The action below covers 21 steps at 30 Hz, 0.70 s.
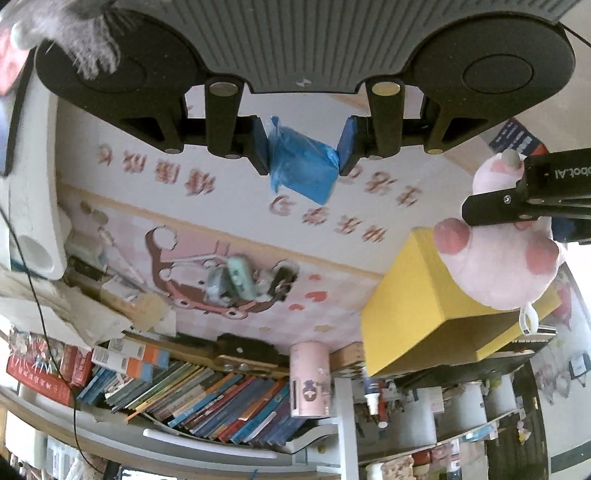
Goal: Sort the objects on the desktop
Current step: 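Carry the pig and blue cloth toward the yellow box with both tools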
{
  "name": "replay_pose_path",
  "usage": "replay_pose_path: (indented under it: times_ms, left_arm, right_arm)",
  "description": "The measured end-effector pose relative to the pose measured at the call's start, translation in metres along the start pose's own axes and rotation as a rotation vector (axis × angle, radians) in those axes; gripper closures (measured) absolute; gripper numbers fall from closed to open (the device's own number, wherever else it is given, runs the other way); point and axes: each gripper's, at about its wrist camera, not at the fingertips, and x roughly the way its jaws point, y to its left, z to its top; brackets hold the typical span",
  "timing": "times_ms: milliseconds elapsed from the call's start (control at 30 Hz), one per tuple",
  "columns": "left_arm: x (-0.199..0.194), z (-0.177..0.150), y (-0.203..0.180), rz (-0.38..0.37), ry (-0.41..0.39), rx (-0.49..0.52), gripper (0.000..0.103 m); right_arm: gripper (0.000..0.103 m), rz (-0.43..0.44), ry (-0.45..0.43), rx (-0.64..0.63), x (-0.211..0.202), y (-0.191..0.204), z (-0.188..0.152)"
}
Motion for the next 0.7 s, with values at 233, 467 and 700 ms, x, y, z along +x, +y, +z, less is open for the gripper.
replay_pose_path:
  times_ms: [233, 467, 700]
  left_arm:
    - [-0.031, -0.019, 0.037, 0.02, 0.0, -0.049, 0.04]
    - [-0.057, -0.037, 0.067, 0.045, -0.002, -0.09, 0.04]
    - [-0.075, -0.048, 0.085, 0.057, -0.023, -0.104, 0.04]
  right_arm:
    - [0.067, 0.023, 0.01, 0.002, -0.015, 0.042, -0.015]
    - [0.067, 0.066, 0.014, -0.038, -0.024, 0.085, -0.027]
    - [0.067, 0.084, 0.006, -0.062, -0.032, 0.112, -0.034]
